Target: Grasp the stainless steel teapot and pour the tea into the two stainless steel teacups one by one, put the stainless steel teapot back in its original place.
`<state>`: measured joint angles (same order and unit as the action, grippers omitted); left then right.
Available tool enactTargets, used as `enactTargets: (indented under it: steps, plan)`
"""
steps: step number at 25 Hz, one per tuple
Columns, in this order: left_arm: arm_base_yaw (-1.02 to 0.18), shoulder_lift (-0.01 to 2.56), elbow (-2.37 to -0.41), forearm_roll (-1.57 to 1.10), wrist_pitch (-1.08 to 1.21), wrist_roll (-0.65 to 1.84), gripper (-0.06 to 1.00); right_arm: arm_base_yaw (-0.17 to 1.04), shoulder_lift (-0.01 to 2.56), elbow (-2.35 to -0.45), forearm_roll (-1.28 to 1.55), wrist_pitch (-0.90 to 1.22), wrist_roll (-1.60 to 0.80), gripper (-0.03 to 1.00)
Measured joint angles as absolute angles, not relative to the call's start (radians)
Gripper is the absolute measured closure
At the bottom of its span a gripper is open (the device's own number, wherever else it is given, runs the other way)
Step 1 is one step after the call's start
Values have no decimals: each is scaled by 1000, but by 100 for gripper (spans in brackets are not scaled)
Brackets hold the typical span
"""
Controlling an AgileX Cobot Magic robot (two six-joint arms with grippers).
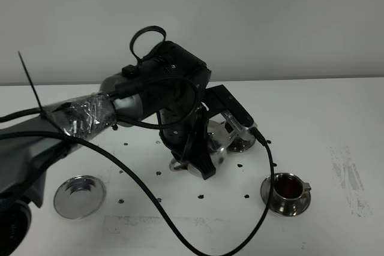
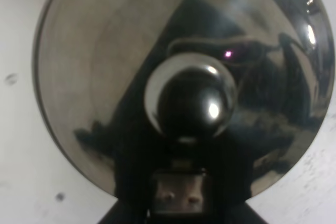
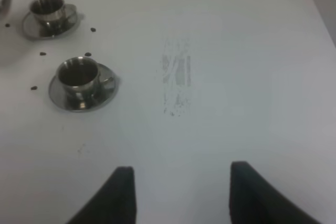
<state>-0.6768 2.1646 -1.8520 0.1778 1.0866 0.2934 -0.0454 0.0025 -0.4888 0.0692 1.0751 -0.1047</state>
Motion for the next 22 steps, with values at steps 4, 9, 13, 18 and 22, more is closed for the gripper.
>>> enactTargets:
  steps: [4,9,13,18,22]
  plan:
    - [-630,2079,-1724,191,1029,257,69,-45,2,-489,69,1075,-105,54]
    - [-550,1930,-1483,197,880,157,69,-45,2,-489,69,1075,-105,54]
    - [-479,1808,-1308,200,750,60,69,-45,2,-489,69,1075,-105,54]
    - [-409,1720,-1120,230,684,-41,69,-45,2,-489,69,1075,-105,54]
    - [-370,1689,-1020,241,635,-108,69,-45,2,-489,69,1075,-105,54]
